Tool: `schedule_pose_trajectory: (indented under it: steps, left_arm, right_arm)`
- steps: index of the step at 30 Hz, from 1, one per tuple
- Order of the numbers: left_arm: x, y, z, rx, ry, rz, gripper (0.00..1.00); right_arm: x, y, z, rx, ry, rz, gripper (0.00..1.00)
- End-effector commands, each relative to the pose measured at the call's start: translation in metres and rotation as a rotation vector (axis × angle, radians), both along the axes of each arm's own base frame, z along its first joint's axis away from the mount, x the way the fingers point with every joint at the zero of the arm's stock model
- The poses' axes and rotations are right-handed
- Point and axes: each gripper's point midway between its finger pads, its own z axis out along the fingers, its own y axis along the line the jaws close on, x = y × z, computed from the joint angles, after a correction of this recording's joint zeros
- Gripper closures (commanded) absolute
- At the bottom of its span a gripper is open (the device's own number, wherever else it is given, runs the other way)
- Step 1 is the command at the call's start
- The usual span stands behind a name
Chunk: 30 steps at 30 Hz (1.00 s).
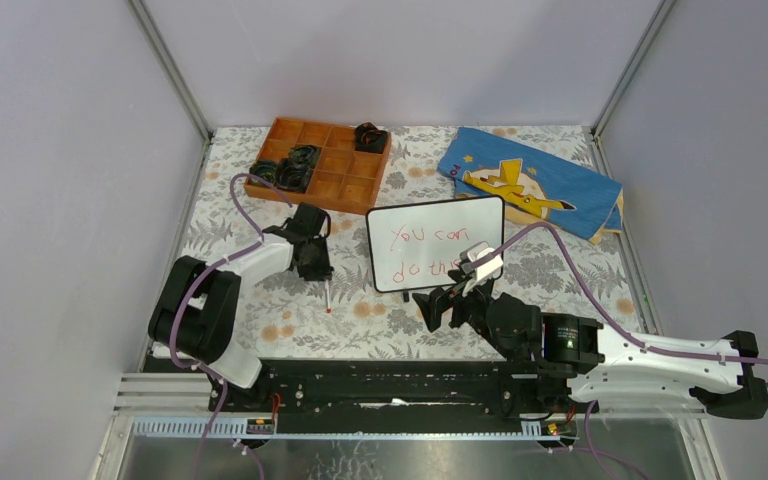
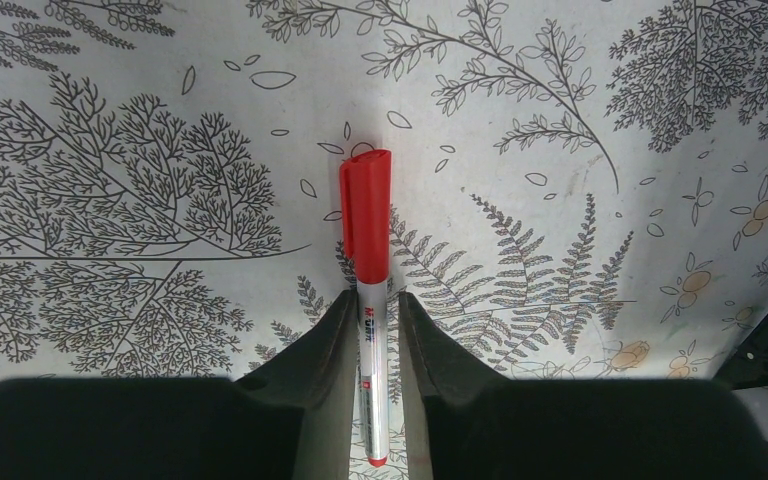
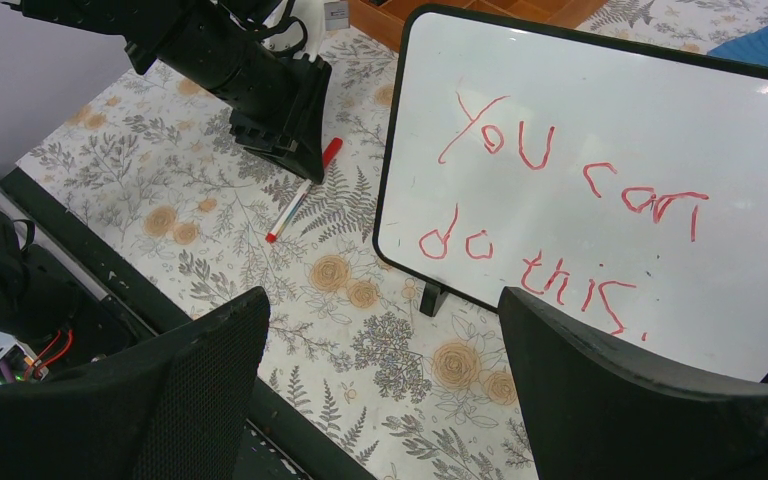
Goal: Write a sentence on the whiteboard
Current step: Place the whiteboard marker at the center of the board.
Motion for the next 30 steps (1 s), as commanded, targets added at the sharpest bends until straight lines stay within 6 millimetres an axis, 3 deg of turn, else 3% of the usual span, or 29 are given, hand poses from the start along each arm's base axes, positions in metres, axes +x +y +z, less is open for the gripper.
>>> schedule_pose_trajectory:
  steps: [1, 19, 30]
  left_arm:
    - [0.0035, 0.0001, -0.0049, 0.025, -0.007, -0.019, 0.73]
    - [0.0029, -0.0051, -0.0018, 0.024, -0.015, -0.039, 0.73]
    - [0.0064, -0.0023, 0.0043, 0.041, -0.041, -0.029, 0.68]
  right_arm:
    - [0.0061, -0.0019, 0.0263, 0.08, -0.023, -0.044, 0.09]
    - [0.006, -0.0042, 0.0215, 0.084, -0.011, -0.053, 0.09]
    - [0.0053, -0.0057, 0.0231, 0.094, -0.005, -0.055, 0.09]
